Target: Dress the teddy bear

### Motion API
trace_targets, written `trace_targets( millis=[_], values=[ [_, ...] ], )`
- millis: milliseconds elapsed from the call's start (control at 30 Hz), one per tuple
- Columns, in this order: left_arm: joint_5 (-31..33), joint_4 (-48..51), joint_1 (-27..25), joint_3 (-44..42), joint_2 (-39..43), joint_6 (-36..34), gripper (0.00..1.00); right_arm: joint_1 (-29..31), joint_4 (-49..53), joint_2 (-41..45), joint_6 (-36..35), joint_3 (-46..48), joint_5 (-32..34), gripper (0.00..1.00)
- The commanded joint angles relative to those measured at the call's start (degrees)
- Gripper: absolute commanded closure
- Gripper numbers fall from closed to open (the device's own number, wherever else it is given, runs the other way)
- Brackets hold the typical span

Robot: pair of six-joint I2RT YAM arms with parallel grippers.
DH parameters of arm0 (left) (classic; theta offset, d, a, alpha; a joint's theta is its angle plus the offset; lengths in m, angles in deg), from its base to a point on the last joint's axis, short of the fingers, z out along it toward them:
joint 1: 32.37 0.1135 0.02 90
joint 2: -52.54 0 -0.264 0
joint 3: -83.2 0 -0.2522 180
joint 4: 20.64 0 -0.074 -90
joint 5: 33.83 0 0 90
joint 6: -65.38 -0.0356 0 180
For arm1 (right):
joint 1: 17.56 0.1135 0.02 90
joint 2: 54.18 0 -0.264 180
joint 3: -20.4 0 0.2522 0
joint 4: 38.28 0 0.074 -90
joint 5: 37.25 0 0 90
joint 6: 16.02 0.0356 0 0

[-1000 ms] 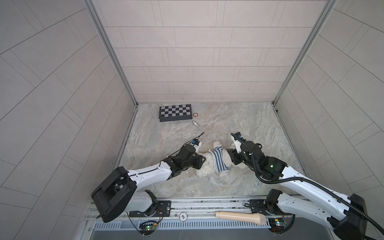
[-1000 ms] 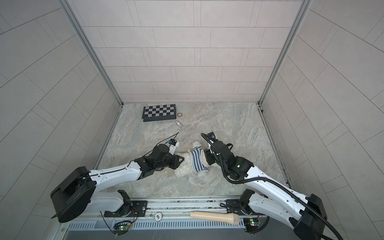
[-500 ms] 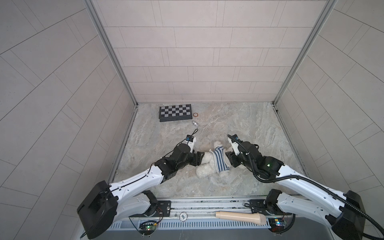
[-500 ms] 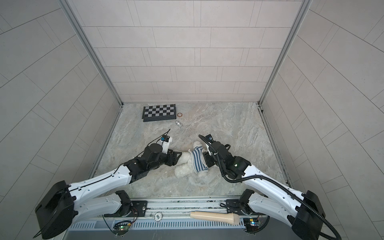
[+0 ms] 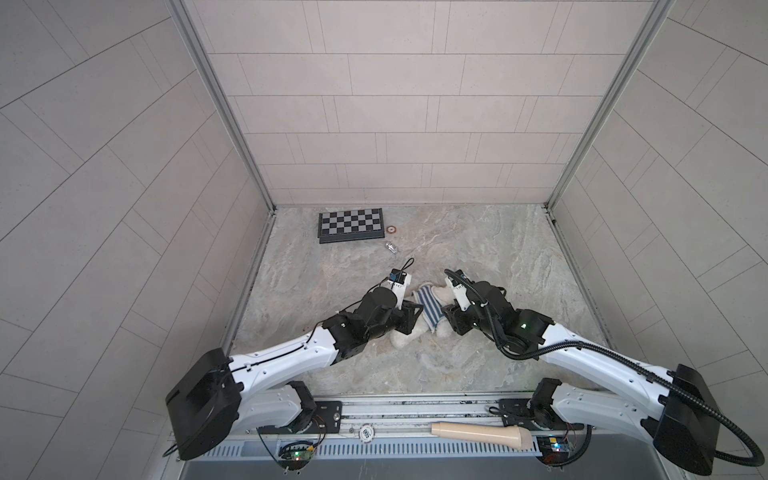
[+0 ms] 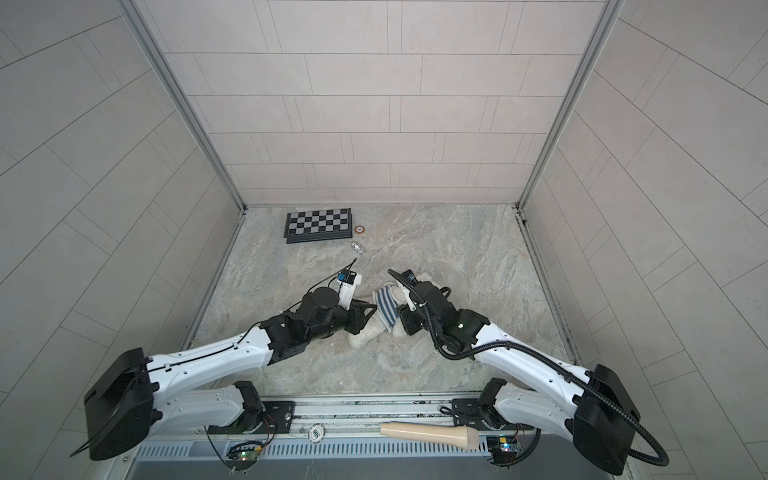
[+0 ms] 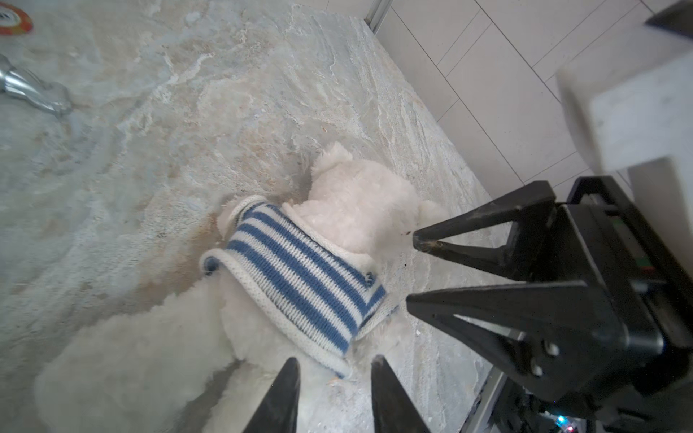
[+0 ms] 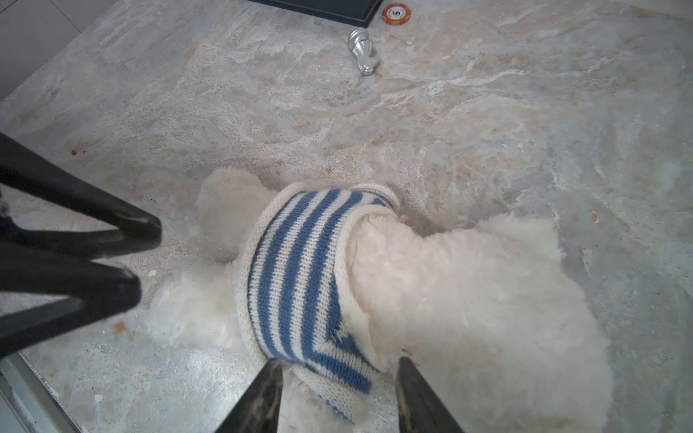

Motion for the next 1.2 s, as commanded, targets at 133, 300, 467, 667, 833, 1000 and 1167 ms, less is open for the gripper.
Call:
trace_targets(
  millis=[133,300,467,667,833,1000,1167],
  values=[
    [0.38,-7.68,0.43,0.87,-5.46,5.07,0.78,-0.76,-4.73,-5.21,-1.15,-3.16,0.97,0.49],
    [0.13,-10.24,0.63,0.16,-7.53,5.89,0.8,-1.22,-6.35,-9.36,-1.14,-6.34,2.02,0.48],
    [-1.87,-14.19,1.97,-1.54,-9.56,7.55,0.81,-2.39,-6.6,-14.07,-2.02,-8.14,3.32,0.5],
    [-2.21,-16.27,2.51,-3.12,-11.02,7.89,0.82,-2.66,-7.67,-17.37,-1.77,-8.28,2.58,0.53],
    [-2.86,-18.63,2.8,-4.48,-12.87,8.68,0.82,-2.83,-7.72,-18.79,-1.65,-7.95,3.19,0.64],
    [-2.61,-20.03,2.77,-5.51,-14.1,9.39,0.82,-3.07,-7.12,-18.65,-1.72,-6.95,4.23,0.8],
    [-2.74,-20.97,2.75,-6.18,-16.06,9.75,0.82,-3.17,-7.06,-16.77,-1.77,-5.33,5.46,0.93]
  ],
)
